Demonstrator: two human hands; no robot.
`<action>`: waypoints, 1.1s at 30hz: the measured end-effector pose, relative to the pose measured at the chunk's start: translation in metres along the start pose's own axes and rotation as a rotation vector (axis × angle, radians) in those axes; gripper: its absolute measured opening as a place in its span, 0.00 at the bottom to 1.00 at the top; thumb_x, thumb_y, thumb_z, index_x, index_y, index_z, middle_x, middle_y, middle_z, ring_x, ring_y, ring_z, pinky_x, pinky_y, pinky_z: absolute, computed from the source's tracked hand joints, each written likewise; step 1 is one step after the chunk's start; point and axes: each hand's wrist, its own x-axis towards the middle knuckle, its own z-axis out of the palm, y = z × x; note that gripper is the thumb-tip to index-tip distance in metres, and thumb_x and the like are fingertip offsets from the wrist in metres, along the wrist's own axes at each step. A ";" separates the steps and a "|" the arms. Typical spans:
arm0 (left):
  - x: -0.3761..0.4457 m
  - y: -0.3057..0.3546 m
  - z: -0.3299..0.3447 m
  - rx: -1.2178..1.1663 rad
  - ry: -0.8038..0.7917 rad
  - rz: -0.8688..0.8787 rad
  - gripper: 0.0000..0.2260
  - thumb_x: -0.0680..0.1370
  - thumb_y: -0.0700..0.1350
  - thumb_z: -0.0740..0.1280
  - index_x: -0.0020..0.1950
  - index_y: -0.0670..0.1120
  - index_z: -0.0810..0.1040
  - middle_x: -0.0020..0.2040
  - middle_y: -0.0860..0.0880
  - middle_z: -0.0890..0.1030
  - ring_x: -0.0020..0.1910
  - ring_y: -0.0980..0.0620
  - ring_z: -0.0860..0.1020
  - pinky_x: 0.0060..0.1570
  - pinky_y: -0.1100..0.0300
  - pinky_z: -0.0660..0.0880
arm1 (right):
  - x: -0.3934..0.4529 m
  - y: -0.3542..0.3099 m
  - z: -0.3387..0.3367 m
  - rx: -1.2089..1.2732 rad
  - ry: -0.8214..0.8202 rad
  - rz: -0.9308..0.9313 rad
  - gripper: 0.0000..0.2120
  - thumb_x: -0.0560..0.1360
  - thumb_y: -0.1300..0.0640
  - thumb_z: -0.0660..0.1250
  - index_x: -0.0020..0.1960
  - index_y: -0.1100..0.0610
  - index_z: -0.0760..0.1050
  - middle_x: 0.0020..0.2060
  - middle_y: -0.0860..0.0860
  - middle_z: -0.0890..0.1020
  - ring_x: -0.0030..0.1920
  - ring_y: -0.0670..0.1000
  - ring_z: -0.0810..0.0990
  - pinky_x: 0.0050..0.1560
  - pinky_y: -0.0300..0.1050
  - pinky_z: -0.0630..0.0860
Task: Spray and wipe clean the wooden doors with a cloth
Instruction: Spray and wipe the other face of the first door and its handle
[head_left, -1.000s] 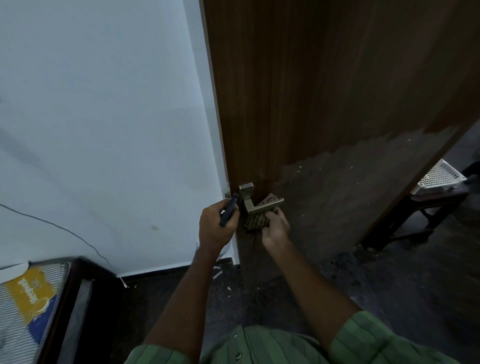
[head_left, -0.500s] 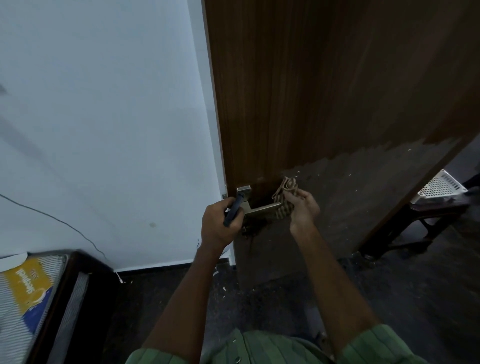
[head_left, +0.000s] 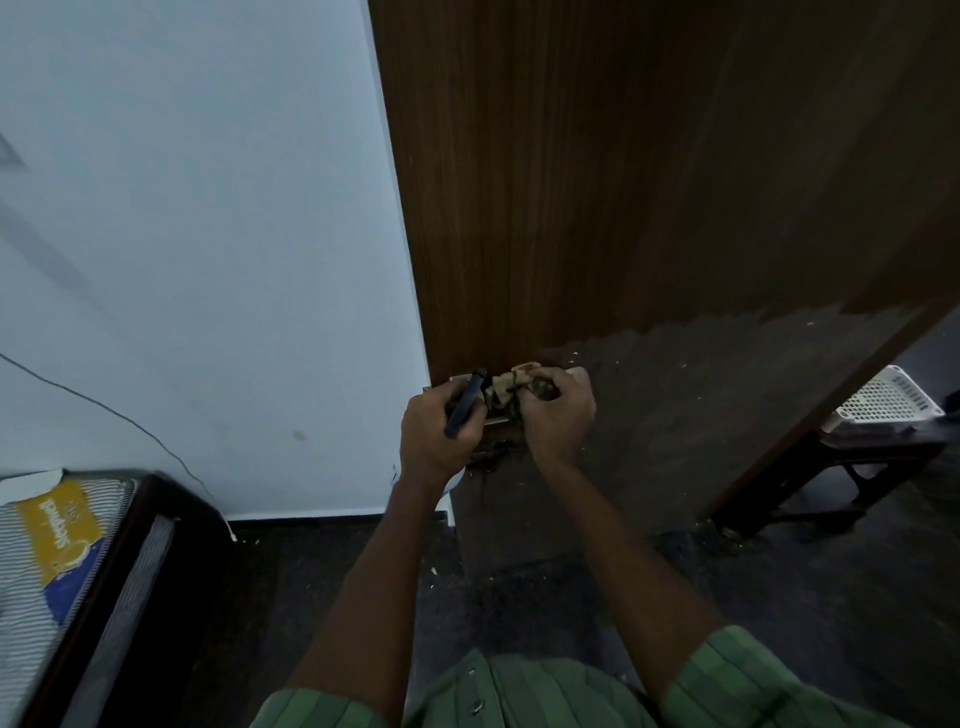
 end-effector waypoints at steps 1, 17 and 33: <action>0.000 0.002 0.001 -0.010 0.008 -0.003 0.13 0.79 0.52 0.67 0.51 0.46 0.86 0.35 0.54 0.81 0.31 0.53 0.78 0.33 0.65 0.71 | 0.006 -0.006 -0.008 0.020 0.056 -0.054 0.12 0.66 0.67 0.74 0.48 0.57 0.83 0.46 0.48 0.76 0.44 0.44 0.74 0.43 0.35 0.76; 0.009 0.040 0.043 0.015 0.026 -0.036 0.10 0.80 0.52 0.67 0.43 0.49 0.82 0.32 0.56 0.78 0.28 0.52 0.75 0.32 0.67 0.66 | 0.059 0.014 -0.047 -0.142 0.166 -0.498 0.08 0.74 0.65 0.70 0.52 0.58 0.83 0.53 0.55 0.76 0.51 0.51 0.78 0.50 0.37 0.75; 0.006 0.060 0.090 -0.032 0.185 -0.120 0.12 0.80 0.53 0.68 0.43 0.47 0.82 0.31 0.46 0.79 0.28 0.42 0.76 0.28 0.43 0.74 | 0.080 0.052 -0.031 -0.195 0.014 -0.856 0.07 0.80 0.61 0.68 0.57 0.58 0.81 0.52 0.56 0.78 0.45 0.56 0.75 0.47 0.49 0.76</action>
